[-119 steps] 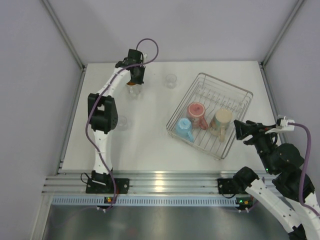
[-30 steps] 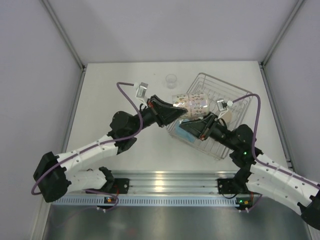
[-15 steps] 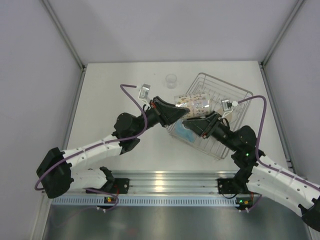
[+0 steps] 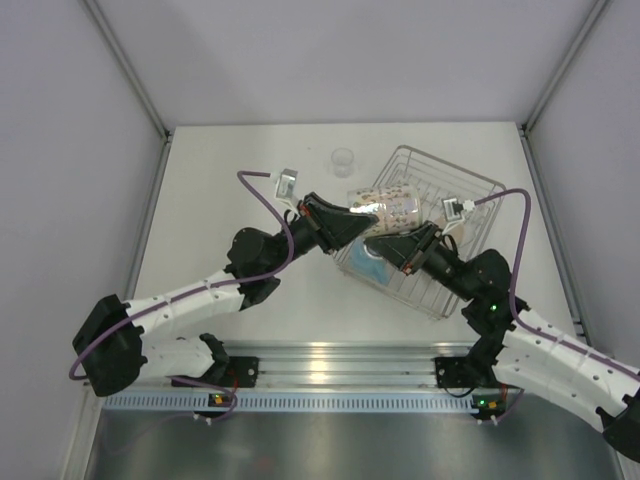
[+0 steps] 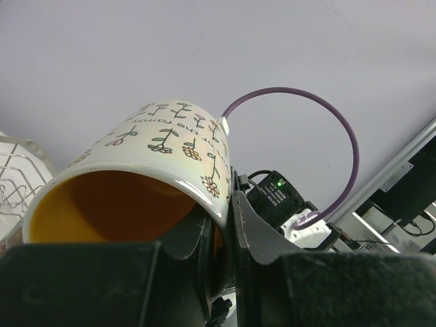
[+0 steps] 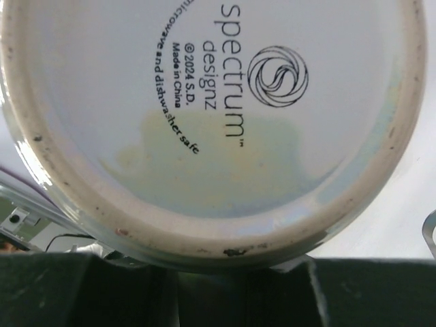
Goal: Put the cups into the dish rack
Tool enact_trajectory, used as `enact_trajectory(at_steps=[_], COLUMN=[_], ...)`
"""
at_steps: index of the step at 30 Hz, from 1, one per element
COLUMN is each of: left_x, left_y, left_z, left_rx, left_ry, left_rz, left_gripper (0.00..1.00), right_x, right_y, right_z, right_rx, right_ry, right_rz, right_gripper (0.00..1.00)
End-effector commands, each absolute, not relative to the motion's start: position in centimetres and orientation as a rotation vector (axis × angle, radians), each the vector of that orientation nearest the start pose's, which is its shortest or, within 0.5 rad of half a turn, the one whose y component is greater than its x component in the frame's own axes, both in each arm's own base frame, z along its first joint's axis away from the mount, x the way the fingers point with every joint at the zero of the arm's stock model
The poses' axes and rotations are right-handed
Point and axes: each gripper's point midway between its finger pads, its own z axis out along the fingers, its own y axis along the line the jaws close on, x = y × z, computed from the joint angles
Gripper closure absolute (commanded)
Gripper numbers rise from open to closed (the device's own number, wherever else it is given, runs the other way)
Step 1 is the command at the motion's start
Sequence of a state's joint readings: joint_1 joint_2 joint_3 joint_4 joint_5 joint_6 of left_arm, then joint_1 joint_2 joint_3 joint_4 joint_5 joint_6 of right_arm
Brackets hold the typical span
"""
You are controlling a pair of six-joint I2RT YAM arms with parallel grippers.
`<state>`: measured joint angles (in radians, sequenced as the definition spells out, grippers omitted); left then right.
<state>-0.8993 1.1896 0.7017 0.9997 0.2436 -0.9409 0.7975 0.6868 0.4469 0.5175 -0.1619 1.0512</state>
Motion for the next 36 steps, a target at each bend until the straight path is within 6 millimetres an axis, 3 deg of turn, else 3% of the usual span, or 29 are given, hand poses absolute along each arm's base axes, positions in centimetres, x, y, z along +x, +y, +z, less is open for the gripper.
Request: enact_trajectory(at_steps=[1, 5, 6, 9, 13, 20, 24, 26, 28, 30, 32, 36], left_x=[16.8, 17.0, 17.1, 17.1, 17.2, 17.6, 17.6, 17.8, 17.8, 18.0, 18.2, 18.3], left_y=[-34.5, -34.5, -34.6, -34.5, -34.2, -34.2, -34.0, -33.9, -33.5, -33.1, -32.6, -31.8], left_z=[41.2, 40.2, 40.1, 39.8, 39.4, 38.3, 38.4, 38.0, 38.2, 37.9, 37.7, 37.8], left_rx=[0.288, 0.279, 0.277, 0.276, 0.265, 0.249, 0.249, 0.246, 0.244, 0.215, 0.2, 0.183], left_ry=[1.107, 1.132, 1.135, 1.141, 1.151, 1.193, 1.203, 1.22, 1.211, 1.22, 1.224, 1.221], left_rz=[-1.777, -1.764, -1.763, -1.756, -1.745, -1.717, -1.699, -1.676, -1.661, -1.641, -1.618, -1.584], left_gripper=[1.0, 0.95, 0.83, 0.63, 0.48, 0.37, 0.32, 0.3, 0.24, 0.07, 0.02, 0.02], right_x=[16.4, 16.5, 16.6, 17.0, 17.1, 17.9, 18.4, 18.8, 18.7, 18.6, 18.7, 18.8], right_y=[26.0, 25.2, 25.0, 23.9, 22.5, 20.5, 18.9, 18.0, 16.9, 15.5, 14.6, 13.5], right_z=[36.0, 36.3, 36.4, 36.7, 36.7, 36.6, 35.7, 34.1, 33.3, 32.8, 31.5, 29.2], right_rx=[-0.025, -0.007, -0.002, 0.041, 0.086, 0.134, 0.145, 0.148, 0.138, 0.156, 0.141, 0.104], right_ry=[1.386, 1.362, 1.362, 1.339, 1.316, 1.311, 1.359, 1.411, 1.428, 1.432, 1.478, 1.571], right_rz=[1.653, 1.619, 1.608, 1.561, 1.511, 1.394, 1.26, 1.159, 1.089, 1.03, 0.945, 0.811], right_gripper=[1.0, 1.0, 1.0, 1.0, 1.0, 1.0, 1.0, 1.0, 1.0, 1.0, 1.0, 1.0])
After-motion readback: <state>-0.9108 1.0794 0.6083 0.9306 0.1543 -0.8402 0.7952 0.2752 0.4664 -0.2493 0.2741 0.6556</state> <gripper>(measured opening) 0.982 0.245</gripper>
